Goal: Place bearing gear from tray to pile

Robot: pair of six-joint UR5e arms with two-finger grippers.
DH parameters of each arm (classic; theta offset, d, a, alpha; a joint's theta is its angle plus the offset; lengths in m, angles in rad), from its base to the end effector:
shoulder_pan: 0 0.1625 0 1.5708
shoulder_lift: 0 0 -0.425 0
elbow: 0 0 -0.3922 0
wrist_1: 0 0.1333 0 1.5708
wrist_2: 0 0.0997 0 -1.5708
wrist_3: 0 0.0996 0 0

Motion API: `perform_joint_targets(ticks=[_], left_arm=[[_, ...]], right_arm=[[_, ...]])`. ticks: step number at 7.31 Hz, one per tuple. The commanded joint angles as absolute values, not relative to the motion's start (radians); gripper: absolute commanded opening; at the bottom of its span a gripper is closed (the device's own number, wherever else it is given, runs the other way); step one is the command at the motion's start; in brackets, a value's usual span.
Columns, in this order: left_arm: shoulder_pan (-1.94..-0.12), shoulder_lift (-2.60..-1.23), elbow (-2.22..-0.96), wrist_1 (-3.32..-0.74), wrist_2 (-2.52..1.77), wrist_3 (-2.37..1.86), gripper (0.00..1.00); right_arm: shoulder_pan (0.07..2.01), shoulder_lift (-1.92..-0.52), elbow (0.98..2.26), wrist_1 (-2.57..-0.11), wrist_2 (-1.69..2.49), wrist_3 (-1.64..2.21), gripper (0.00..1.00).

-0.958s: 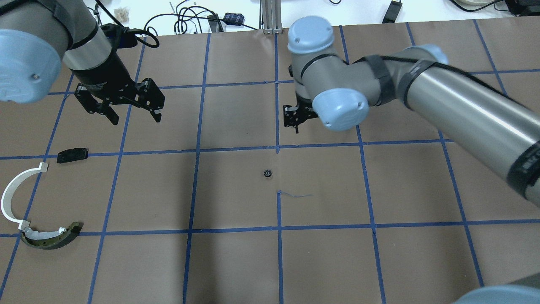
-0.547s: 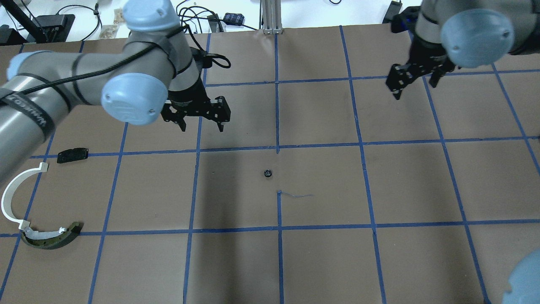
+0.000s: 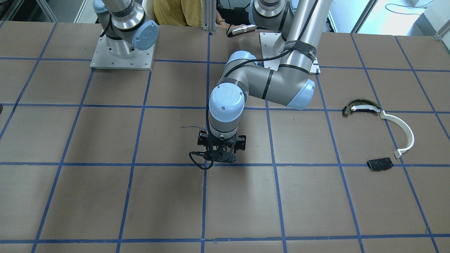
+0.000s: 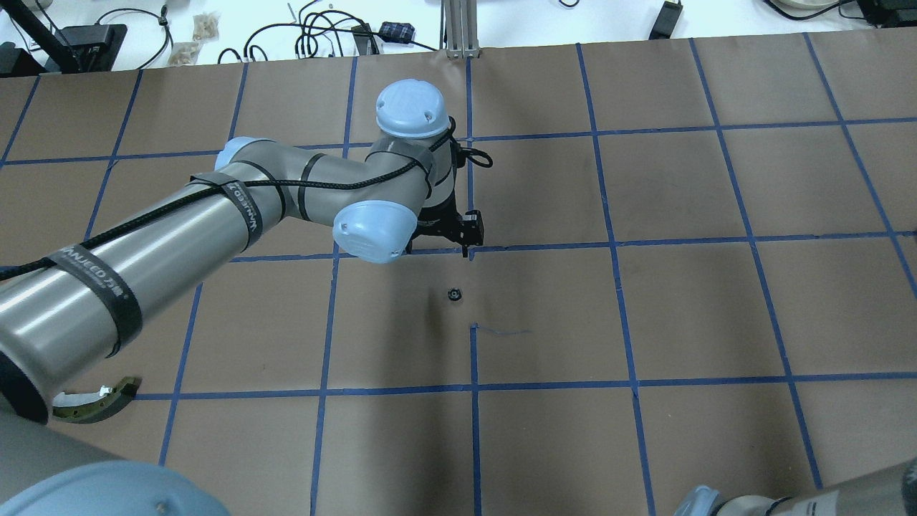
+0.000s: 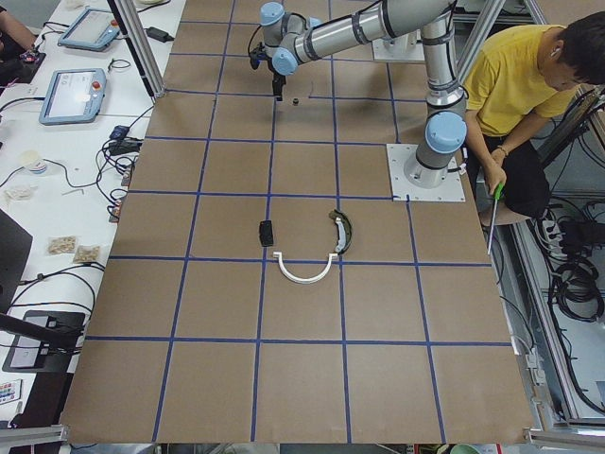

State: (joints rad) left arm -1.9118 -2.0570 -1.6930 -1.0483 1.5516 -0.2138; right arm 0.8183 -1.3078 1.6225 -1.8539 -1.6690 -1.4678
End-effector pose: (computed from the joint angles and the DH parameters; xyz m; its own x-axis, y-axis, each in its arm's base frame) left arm -0.3318 -0.5308 0.2063 -0.9920 0.1260 0.0005 0.1256 0.9882 0.0879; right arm -0.3062 -0.5078 0.3493 -0.7544 -0.6561 -0.0214 -0.6545 0.7493 0.1007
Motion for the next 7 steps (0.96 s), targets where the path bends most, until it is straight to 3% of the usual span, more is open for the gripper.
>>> perform_joint_targets(ticks=[1, 2, 3, 7], left_arm=[[-1.924, -2.109, -1.712, -1.040, 1.548, -0.219, 1.00], [-1.925, -2.106, -1.710, -1.043, 1.549, -0.219, 1.00], [-1.927, -2.100, -1.710, -1.054, 1.552, -0.221, 0.90], [-1.933, -2.095, -1.712, -1.121, 1.552, -0.221, 0.75]], right_arm=[[0.637, -1.257, 1.718, -2.051, -1.663, -1.862, 1.00], [0.583, -1.209, 1.759, -2.142, -1.642, -2.038, 1.00], [0.562, -1.175, 1.778, -2.170, -1.555, -2.181, 1.00], [0.549, -1.155, 1.857, -2.253, -1.540, -2.416, 1.00]])
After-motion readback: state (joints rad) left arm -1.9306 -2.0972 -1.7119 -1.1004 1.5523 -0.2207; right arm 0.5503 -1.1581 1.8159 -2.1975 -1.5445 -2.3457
